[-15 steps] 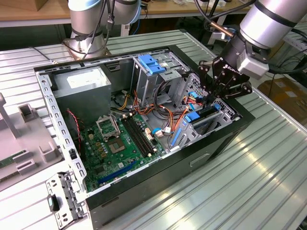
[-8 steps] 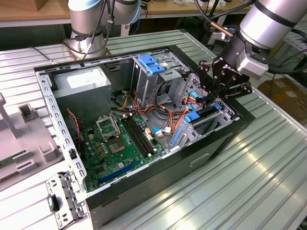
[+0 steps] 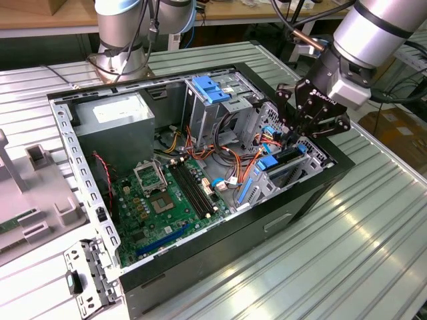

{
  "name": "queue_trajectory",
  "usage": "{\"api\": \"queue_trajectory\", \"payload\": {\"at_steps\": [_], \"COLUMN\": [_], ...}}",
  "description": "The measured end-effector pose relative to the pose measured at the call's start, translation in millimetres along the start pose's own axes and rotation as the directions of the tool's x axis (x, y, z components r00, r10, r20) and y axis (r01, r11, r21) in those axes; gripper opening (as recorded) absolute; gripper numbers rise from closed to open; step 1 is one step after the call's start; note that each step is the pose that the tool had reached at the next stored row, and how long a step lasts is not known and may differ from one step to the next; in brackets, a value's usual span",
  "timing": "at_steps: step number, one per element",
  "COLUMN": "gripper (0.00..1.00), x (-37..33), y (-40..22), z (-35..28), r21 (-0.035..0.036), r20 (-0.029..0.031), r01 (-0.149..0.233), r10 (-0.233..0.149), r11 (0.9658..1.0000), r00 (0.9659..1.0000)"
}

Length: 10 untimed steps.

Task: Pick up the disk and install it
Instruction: 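Insert the first disk wire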

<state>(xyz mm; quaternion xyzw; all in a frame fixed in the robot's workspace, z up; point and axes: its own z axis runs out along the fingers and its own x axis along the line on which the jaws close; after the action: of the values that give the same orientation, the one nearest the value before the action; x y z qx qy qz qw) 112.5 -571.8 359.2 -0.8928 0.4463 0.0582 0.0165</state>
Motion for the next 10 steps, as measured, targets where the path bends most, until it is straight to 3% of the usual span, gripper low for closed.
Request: {"api": "queue_trajectory", "payload": {"at_steps": [10], "gripper": [0.18], "x": [0.0], "y": [0.0], "z": [0.1], "r21": [0.0069], "r20": [0.0015], "r01": [-0.058], "r10": [0.058], "r11": [0.9983], "r00": [0.9983]}}
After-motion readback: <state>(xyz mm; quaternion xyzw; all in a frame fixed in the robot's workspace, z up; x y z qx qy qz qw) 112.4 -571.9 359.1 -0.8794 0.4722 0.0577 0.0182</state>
